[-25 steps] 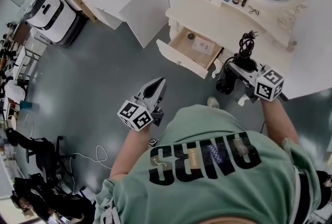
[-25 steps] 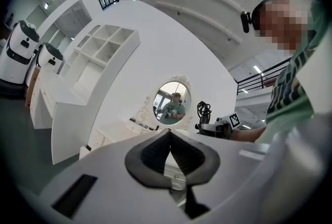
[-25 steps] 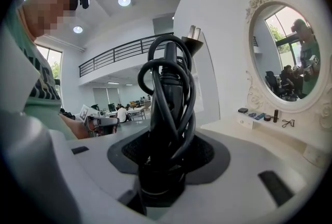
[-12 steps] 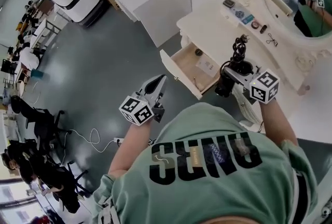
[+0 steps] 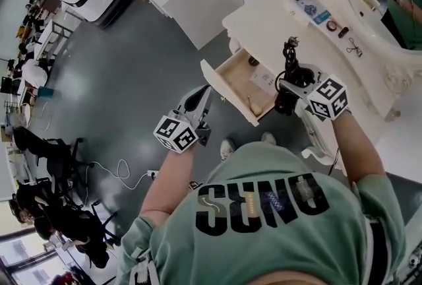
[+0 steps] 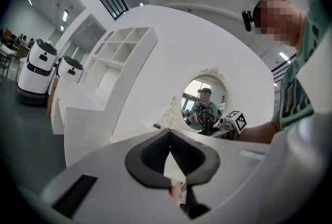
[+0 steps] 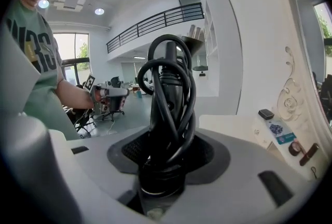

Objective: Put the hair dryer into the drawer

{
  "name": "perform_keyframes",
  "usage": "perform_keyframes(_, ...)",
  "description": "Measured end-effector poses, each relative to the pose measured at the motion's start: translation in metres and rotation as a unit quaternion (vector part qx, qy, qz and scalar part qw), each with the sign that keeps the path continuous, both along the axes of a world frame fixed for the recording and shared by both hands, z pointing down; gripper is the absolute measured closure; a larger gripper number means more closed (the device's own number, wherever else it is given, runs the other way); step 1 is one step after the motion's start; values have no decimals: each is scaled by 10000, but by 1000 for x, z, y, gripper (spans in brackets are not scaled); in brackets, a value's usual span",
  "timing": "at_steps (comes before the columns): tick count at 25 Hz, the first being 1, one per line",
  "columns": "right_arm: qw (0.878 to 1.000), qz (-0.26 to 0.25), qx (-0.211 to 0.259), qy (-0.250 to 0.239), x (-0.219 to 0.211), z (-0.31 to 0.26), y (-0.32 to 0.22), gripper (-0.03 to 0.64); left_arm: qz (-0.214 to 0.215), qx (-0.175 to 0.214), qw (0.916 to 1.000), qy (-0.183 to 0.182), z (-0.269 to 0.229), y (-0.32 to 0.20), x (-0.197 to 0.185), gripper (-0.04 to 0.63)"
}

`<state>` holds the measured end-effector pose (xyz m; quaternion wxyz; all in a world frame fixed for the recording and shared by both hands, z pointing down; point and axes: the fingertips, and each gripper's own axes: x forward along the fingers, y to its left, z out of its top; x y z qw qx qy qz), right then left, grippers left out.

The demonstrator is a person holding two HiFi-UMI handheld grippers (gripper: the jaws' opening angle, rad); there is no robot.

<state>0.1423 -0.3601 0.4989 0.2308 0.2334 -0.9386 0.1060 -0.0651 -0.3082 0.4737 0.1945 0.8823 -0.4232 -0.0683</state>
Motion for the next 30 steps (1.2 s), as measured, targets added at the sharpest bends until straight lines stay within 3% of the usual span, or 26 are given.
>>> perform_keyframes(5, 9987, -155, -59, 492, -24, 20, -14, 439, 74, 107, 9999, 56, 13, -21, -13, 586)
perform_keyframes(16, 9878, -759, -298, 1323, -77, 85, -43, 439, 185, -163, 9996, 150, 67, -35, -17, 586)
perform_keyframes(30, 9503, -1095, -1070, 2712, -103, 225, -54, 439, 212, -541, 9980, 261, 126, -29, -34, 586)
